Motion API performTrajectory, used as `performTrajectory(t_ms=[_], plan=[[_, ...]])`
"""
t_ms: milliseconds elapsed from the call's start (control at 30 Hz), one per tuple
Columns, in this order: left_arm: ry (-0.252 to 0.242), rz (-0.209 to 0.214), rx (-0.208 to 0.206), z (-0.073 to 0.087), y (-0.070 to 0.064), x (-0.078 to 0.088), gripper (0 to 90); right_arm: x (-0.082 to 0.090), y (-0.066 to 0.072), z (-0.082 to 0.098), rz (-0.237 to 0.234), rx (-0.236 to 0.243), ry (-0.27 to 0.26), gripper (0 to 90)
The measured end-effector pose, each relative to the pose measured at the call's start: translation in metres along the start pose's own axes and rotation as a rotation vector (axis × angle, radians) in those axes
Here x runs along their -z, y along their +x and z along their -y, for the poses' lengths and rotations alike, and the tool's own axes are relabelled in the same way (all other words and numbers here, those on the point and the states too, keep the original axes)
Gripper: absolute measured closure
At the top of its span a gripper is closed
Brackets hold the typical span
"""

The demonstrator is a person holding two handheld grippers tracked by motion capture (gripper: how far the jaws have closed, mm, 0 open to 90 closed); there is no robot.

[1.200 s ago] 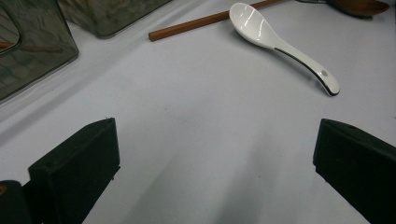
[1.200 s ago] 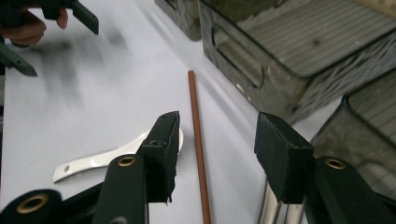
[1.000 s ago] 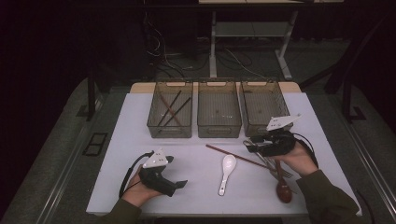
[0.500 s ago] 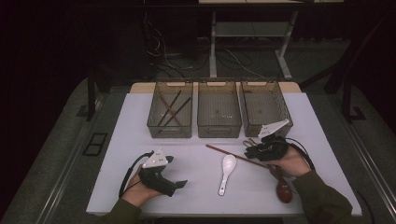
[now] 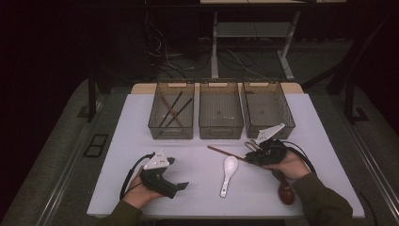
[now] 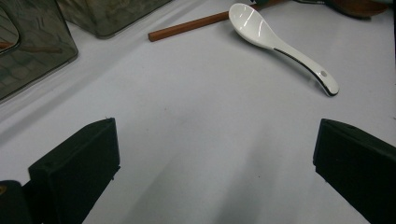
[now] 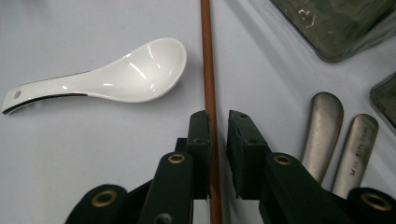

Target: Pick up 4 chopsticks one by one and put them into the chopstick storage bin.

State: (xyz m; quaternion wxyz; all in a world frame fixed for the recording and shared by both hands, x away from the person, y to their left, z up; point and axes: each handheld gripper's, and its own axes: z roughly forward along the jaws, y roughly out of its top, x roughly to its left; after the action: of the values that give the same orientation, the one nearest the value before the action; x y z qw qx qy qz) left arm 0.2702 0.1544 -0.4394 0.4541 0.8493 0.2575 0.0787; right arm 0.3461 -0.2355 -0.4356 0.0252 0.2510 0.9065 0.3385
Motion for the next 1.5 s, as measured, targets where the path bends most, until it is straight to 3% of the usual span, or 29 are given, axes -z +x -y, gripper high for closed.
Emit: performTrajectory(t_ms=[700, 1200, 1500], plan=[[0.002, 0.002, 0.0, 0.0, 0.0, -0.001, 0.0, -0.008, 0.008, -0.001, 0.061, 0.096, 0.041, 84.0], [0.0, 0.002, 0.0, 0.0, 0.0, 0.0, 0.0, 0.002, 0.005, -0.002, 0.029, 0.032, 0.002, 84.1], [0.001, 0.003, 0.0, 0.0, 0.0, 0.0, 0.0, 0.008, 0.003, -0.003, 0.009, 0.02, -0.034, 84.2]])
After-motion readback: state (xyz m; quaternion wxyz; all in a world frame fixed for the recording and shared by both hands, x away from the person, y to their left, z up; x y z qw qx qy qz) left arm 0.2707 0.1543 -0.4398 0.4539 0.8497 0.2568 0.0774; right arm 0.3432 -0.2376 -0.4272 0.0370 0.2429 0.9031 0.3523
